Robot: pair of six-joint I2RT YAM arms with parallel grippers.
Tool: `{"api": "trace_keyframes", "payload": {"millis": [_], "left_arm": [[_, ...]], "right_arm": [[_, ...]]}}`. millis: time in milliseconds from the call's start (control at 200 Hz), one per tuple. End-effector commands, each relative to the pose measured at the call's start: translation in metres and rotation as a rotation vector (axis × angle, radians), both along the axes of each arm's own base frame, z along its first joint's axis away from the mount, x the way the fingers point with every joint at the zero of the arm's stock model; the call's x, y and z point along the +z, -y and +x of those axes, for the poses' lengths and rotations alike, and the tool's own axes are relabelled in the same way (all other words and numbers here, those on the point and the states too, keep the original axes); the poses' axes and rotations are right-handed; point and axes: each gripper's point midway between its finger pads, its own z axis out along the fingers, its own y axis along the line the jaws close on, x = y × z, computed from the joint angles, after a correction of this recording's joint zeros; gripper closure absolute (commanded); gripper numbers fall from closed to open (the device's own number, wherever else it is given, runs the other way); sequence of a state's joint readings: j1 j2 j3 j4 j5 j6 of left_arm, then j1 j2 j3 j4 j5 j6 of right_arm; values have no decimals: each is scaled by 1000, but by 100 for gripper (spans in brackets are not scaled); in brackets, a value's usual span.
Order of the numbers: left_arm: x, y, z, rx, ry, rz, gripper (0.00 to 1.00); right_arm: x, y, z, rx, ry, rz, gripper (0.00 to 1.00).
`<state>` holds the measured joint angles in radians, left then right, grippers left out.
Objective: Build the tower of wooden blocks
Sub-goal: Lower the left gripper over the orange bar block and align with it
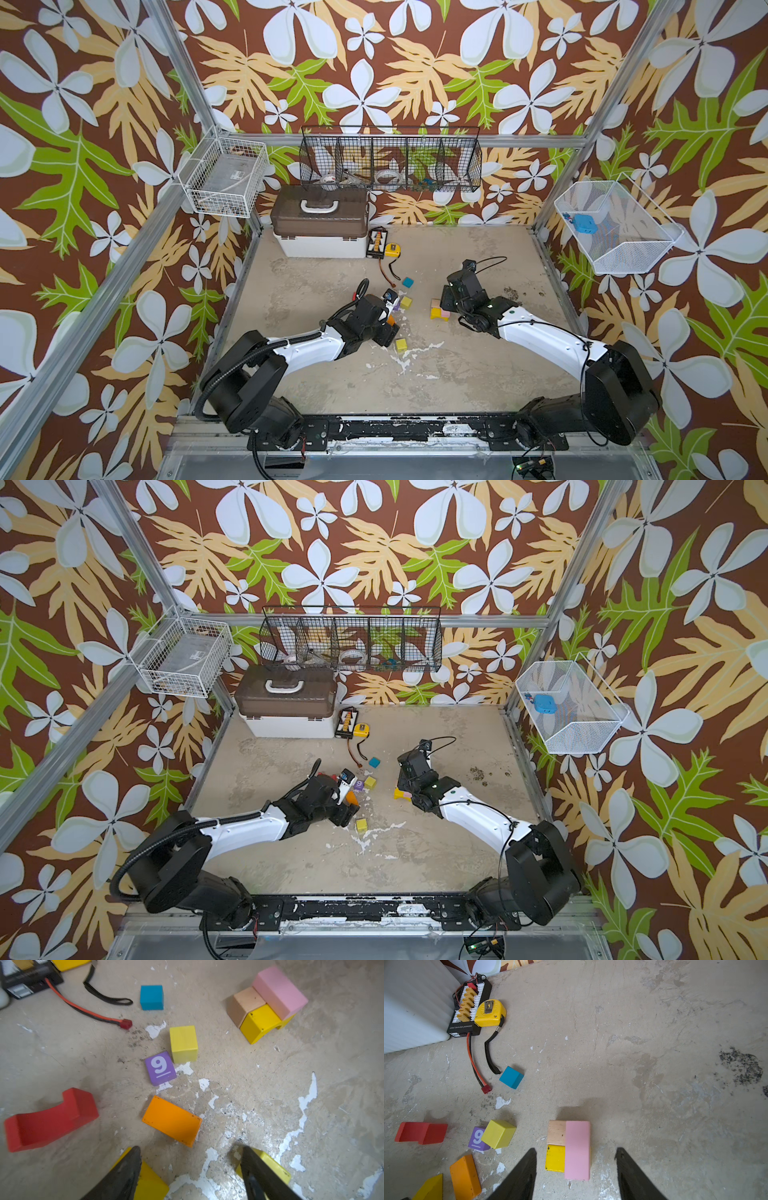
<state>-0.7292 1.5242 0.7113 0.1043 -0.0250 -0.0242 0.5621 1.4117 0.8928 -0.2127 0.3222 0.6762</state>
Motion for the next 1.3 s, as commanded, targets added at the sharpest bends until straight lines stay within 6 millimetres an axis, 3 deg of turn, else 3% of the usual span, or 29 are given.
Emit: {"api": "trace_keyframes", "payload": {"millis": [0,405,636,1296], "left_arm": [[-14,2,-5,-34,-51,43,22],[-31,-5,11,19,-35,130,11],[-39,2,27,7,-25,193,9],[-46,-22,40,115,2,319,20]], "right_arm": [[4,3,0,-13,16,0,38],[-7,0,2,-7,-10,-9,39],[-13,0,2,-13,-28,-19,39],[-8,0,2,-9,-21,-14,39]]}}
